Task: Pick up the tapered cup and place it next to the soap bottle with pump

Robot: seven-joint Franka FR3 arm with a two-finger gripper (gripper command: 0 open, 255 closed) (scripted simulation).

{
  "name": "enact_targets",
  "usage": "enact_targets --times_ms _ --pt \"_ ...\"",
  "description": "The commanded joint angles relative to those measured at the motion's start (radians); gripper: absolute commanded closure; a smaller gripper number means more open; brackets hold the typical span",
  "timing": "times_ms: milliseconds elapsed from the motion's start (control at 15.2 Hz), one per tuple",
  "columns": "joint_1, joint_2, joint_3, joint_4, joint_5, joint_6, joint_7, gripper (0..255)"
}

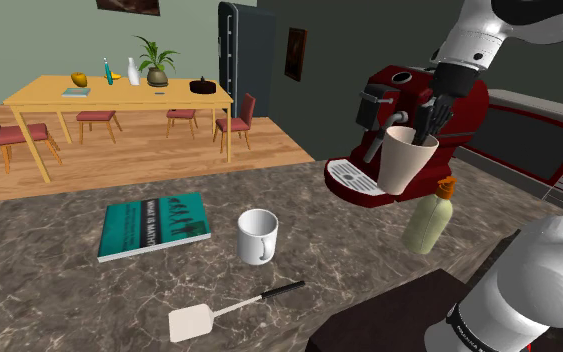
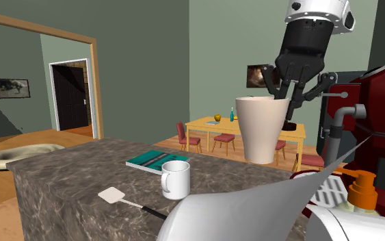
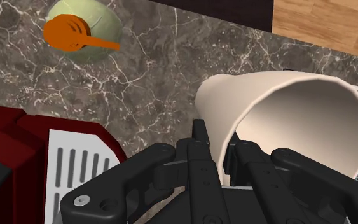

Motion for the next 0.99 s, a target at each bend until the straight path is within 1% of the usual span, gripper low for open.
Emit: enact_targets --times_ms 0,924 --pt "-0.002 -0.009 0.000 -0.033 -0.001 0.024 -0.003 255" --pt "-0.012 -0.039 -0.008 -0.237 -0.009 0.196 -0.028 255"
